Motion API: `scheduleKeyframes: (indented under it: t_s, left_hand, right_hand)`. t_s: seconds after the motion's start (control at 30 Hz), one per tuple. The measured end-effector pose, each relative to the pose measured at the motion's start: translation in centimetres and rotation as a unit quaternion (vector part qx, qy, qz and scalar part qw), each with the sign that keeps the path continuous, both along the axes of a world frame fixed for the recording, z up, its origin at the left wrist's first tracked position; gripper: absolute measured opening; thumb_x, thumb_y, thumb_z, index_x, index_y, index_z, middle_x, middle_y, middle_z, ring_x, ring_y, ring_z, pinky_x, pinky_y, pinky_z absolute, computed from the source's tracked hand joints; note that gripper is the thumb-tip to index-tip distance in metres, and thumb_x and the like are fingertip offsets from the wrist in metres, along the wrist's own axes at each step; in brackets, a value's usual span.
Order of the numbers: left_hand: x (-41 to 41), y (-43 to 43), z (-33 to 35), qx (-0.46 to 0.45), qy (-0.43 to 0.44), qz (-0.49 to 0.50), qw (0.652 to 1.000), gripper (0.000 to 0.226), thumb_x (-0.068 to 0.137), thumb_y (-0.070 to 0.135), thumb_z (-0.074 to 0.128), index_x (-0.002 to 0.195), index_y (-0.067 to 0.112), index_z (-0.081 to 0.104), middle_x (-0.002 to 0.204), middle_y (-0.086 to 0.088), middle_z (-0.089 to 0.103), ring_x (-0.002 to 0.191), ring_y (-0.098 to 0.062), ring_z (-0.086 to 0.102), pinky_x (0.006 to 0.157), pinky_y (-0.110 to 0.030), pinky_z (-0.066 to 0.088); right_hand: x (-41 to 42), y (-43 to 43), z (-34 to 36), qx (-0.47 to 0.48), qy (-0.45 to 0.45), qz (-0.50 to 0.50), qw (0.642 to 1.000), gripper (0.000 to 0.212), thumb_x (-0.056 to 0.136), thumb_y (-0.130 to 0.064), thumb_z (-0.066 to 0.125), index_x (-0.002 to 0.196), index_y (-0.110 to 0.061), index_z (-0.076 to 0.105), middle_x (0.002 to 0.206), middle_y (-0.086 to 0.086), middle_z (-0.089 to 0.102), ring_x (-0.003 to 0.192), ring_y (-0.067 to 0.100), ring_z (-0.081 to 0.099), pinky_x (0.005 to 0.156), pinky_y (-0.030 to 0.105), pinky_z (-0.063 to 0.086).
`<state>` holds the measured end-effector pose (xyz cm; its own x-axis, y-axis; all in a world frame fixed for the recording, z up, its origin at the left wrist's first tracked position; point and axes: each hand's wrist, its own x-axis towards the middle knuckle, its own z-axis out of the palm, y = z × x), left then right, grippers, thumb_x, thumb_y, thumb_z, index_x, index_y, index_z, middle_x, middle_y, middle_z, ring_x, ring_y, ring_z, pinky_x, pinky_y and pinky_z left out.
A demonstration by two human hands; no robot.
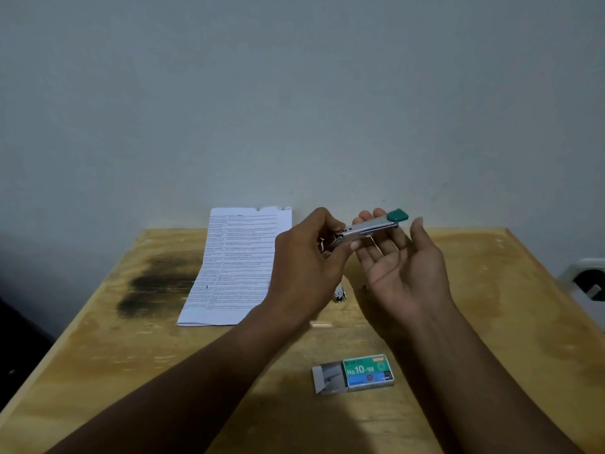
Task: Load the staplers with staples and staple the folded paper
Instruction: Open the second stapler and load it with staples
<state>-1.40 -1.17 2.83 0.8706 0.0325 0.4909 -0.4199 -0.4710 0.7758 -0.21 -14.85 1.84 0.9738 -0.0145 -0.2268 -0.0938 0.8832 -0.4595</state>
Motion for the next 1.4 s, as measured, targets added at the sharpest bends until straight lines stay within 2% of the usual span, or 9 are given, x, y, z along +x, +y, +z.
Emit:
scheduleKeyframes:
  t_s: [0.2, 0.3, 0.37, 0.53, 0.67, 0.73, 0.93, 1.2, 1.4]
  left_hand:
    - [-0.7, -0.2, -1.7, 0.192, -0.081, -0.037, 0.977, 0.015, 0.090, 0.023, 0.075, 0.094, 0.023, 0.061, 0.083, 0.011, 0.059, 0.071, -0.006, 0.052, 0.064, -0.012, 0.038]
    - [-0.1, 0.1, -1.3, 0.115, -0.078, -0.008, 0.990, 0.016, 0.087, 0.021, 0.078, 0.091, 0.021, 0.063, 0.079, 0.010, 0.062, 0.069, -0.007, 0.055, 0.060, -0.015, 0.044]
    - [0.4, 0.5, -0.6, 0.039, -0.054, 0.018, 0.998, 0.015, 0.086, 0.022, 0.080, 0.089, 0.021, 0.065, 0.074, 0.011, 0.065, 0.069, -0.006, 0.061, 0.058, -0.017, 0.048]
    - [1.0, 2.1, 0.4, 0.001, 0.029, 0.075, 0.997, 0.007, 0.088, 0.030, 0.077, 0.091, 0.028, 0.071, 0.068, 0.018, 0.061, 0.067, 0.008, 0.058, 0.056, -0.005, 0.039]
    - [1.2, 3.8, -0.1, 0.072, 0.103, 0.073, 0.989, 0.013, 0.091, 0.032, 0.072, 0.103, 0.028, 0.074, 0.086, 0.017, 0.069, 0.077, 0.004, 0.061, 0.065, -0.012, 0.042]
    - [1.1, 4.5, -0.5, 0.097, 0.115, 0.074, 0.986, 0.017, 0.092, 0.031, 0.071, 0.107, 0.026, 0.076, 0.089, 0.014, 0.069, 0.078, 0.004, 0.060, 0.067, -0.011, 0.040]
    - [0.6, 5.9, -1.2, 0.097, 0.140, 0.085, 0.982, 0.017, 0.094, 0.032, 0.069, 0.103, 0.022, 0.079, 0.092, 0.012, 0.066, 0.091, -0.008, 0.059, 0.080, -0.023, 0.039]
    - [0.0, 6.1, -2.2, 0.121, 0.175, 0.055, 0.976, 0.019, 0.091, 0.037, 0.069, 0.083, 0.024, 0.080, 0.084, 0.009, 0.076, 0.085, -0.005, 0.065, 0.076, -0.027, 0.048]
    - [-0.3, 6.1, -1.9, 0.117, 0.168, 0.024, 0.978, 0.009, 0.087, 0.039, 0.074, 0.081, 0.032, 0.073, 0.073, 0.009, 0.070, 0.076, -0.007, 0.065, 0.070, -0.028, 0.048]
  right_hand:
    - [-0.1, -0.4, 0.0, 0.023, 0.050, 0.007, 0.998, 0.056, 0.105, -0.039, 0.030, 0.119, 0.003, 0.064, 0.115, 0.023, 0.073, 0.109, 0.034, 0.068, 0.096, 0.044, 0.052]
    - [-0.1, -0.4, 0.3, -0.024, 0.064, 0.001, 0.998, 0.046, 0.104, -0.034, 0.038, 0.113, 0.002, 0.066, 0.109, 0.021, 0.072, 0.102, 0.029, 0.068, 0.089, 0.040, 0.053]
    - [0.1, -0.8, 0.2, -0.164, 0.082, -0.001, 0.983, 0.038, 0.103, -0.030, 0.043, 0.099, -0.001, 0.067, 0.087, 0.014, 0.068, 0.078, 0.020, 0.062, 0.072, 0.031, 0.048]
    - [-1.0, -1.5, 1.0, -0.491, 0.048, 0.082, 0.866, 0.034, 0.102, -0.022, 0.046, 0.089, -0.002, 0.070, 0.068, 0.007, 0.060, 0.061, 0.015, 0.050, 0.057, 0.025, 0.038]
    - [-1.0, -2.1, 1.0, -0.726, -0.049, 0.154, 0.668, 0.037, 0.105, -0.022, 0.042, 0.089, -0.009, 0.073, 0.083, 0.006, 0.069, 0.071, 0.009, 0.056, 0.059, 0.020, 0.042]
    - [-0.8, -2.1, 0.9, -0.757, -0.069, 0.170, 0.627, 0.036, 0.105, -0.023, 0.042, 0.088, -0.016, 0.073, 0.088, 0.003, 0.070, 0.079, 0.010, 0.057, 0.066, 0.025, 0.040]
    - [-1.0, -2.8, 1.1, -0.741, -0.079, 0.168, 0.645, 0.033, 0.104, -0.021, 0.043, 0.096, -0.016, 0.075, 0.092, -0.003, 0.072, 0.085, 0.006, 0.061, 0.070, 0.021, 0.043]
    - [-1.2, -4.1, 1.7, -0.631, -0.060, 0.161, 0.757, 0.032, 0.104, -0.024, 0.044, 0.099, -0.018, 0.075, 0.100, 0.001, 0.077, 0.092, 0.012, 0.072, 0.082, 0.036, 0.058]
    - [-1.0, -4.9, 1.6, -0.640, -0.060, 0.046, 0.764, 0.022, 0.101, -0.026, 0.052, 0.099, -0.020, 0.073, 0.094, 0.000, 0.077, 0.085, 0.016, 0.074, 0.074, 0.038, 0.057]
